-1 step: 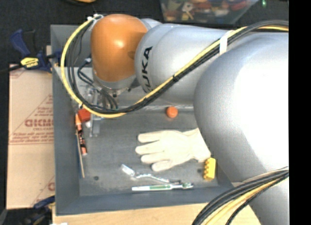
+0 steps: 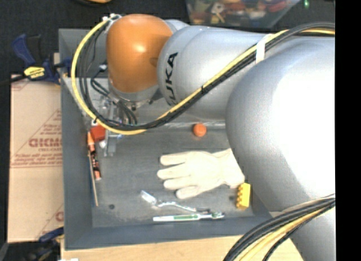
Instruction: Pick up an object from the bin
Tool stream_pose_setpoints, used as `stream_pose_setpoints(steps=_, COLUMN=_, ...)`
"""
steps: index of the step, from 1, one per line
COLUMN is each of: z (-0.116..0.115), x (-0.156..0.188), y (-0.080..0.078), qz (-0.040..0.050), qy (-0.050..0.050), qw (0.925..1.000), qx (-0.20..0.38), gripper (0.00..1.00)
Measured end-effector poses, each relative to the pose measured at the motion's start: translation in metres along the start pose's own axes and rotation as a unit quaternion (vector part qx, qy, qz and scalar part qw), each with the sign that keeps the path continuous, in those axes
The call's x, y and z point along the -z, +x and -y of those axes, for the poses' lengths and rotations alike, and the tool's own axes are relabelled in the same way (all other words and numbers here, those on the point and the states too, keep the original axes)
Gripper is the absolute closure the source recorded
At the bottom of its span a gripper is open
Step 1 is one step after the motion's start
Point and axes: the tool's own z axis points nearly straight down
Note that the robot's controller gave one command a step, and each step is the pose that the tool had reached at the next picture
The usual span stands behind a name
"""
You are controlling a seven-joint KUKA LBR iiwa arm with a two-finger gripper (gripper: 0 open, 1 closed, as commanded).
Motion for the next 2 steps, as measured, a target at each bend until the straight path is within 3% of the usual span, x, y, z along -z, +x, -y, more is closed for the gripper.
stream_pose_setpoints(steps=1, z=0.0355, x=-0.1009, y=-0.0234, qz=-0.0007, qy=0.0, qw=0.9999, qx=0.011, gripper=0.0)
stream_pose_setpoints(steps=2, z=0.0308, x=-0.0998, y=-0.0172, qz=0.0054, qy=-0.003, qw=0.9999, qx=-0.009, gripper=0.0)
